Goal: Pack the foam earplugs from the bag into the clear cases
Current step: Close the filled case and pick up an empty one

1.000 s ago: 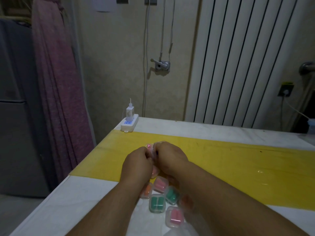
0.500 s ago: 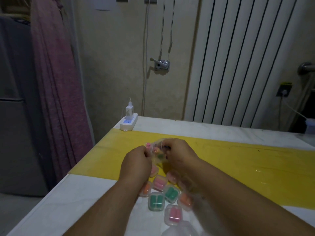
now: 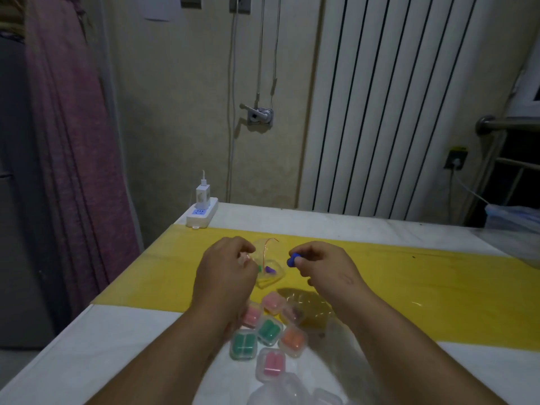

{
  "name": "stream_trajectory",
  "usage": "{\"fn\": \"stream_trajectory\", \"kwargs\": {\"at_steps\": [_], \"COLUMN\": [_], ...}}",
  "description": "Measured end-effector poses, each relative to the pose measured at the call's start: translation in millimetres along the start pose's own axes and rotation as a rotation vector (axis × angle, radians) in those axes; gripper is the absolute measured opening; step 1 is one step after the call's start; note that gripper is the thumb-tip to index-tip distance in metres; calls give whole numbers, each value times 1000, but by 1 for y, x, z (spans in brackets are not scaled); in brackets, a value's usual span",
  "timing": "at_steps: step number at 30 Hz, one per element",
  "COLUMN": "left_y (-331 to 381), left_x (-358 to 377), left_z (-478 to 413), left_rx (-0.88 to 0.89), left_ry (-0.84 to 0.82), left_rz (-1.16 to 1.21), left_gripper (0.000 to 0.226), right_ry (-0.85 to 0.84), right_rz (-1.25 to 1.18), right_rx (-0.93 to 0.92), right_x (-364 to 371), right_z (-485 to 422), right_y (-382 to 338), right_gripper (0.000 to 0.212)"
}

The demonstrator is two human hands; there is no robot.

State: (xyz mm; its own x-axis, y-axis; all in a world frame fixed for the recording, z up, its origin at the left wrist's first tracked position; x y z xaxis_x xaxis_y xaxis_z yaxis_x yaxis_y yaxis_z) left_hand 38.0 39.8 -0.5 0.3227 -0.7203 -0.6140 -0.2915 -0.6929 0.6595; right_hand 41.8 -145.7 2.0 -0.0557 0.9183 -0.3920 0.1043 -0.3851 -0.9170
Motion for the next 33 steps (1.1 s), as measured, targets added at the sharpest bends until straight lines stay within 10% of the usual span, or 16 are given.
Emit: {"fn": "stream_trajectory", "kwargs": {"at_steps": [22, 33], "left_y": [18, 18], "left_x": [29, 25], "left_z": [21, 21], "left_rx": [-93, -75], "left_ry": [-324, -285], "left_rz": [711, 574], "left_gripper": [28, 16], "right_ry": [-7, 31], "right_rz": [-232, -230], "right_rx": [-49, -119], "right_x": [-13, -11], "right_z": [27, 29], "right_y": [8, 6], "right_gripper": [9, 6]}}
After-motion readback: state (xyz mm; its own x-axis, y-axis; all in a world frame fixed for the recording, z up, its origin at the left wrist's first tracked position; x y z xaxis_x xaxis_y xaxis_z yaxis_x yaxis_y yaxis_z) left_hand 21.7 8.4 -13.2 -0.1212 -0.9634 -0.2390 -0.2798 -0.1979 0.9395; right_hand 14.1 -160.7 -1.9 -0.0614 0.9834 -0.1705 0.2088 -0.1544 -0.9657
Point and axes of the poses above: each hand's wrist, its own z-axis away from the middle knuckle, its own x-axis out of the palm, y = z × x, the point moved 7 cm from there along -z, towards the middle knuckle, and after that the axes turned 10 degrees about -y, right-handed, at the moved point
